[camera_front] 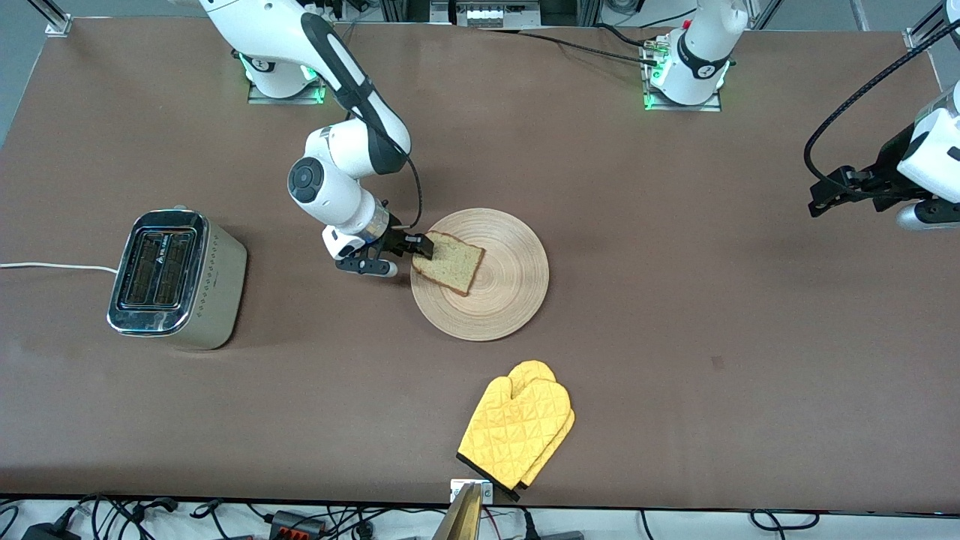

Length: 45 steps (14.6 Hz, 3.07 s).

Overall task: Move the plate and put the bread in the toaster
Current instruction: 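Lower the right gripper and close it on the bread slice, then lift the bread slice with the right gripper toward the toaster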

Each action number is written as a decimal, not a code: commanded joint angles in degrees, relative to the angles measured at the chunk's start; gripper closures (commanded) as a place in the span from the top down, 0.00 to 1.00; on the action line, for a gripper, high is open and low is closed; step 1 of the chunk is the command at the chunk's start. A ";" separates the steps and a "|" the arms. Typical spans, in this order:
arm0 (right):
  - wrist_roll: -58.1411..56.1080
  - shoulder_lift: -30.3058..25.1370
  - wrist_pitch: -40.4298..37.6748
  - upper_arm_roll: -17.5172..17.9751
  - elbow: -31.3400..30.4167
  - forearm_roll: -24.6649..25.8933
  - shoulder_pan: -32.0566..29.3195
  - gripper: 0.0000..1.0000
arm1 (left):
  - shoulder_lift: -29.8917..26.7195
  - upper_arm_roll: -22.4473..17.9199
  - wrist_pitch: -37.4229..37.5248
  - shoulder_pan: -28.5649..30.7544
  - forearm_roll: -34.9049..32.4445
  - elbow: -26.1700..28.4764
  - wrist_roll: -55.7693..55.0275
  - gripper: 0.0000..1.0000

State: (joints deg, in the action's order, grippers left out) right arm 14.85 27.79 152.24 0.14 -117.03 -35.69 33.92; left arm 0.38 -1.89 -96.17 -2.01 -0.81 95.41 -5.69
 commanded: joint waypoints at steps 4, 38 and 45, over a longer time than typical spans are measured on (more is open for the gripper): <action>1.05 -1.33 -3.26 -0.23 0.14 -0.61 0.18 0.69 | -0.99 0.58 0.63 0.70 0.81 0.39 0.95 1.00; 2.29 -1.07 -5.91 -1.37 1.10 -0.34 0.71 0.23 | -0.99 0.58 0.63 0.70 0.81 0.39 1.03 1.00; 1.85 -1.24 -5.91 -1.55 1.10 -0.34 0.62 0.00 | -0.99 0.58 0.63 0.70 0.81 0.39 1.03 1.00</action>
State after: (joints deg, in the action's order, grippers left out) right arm 16.27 26.53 146.72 -0.94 -116.22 -35.69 34.12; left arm 0.38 -1.89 -96.10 -2.01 -0.81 95.41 -5.69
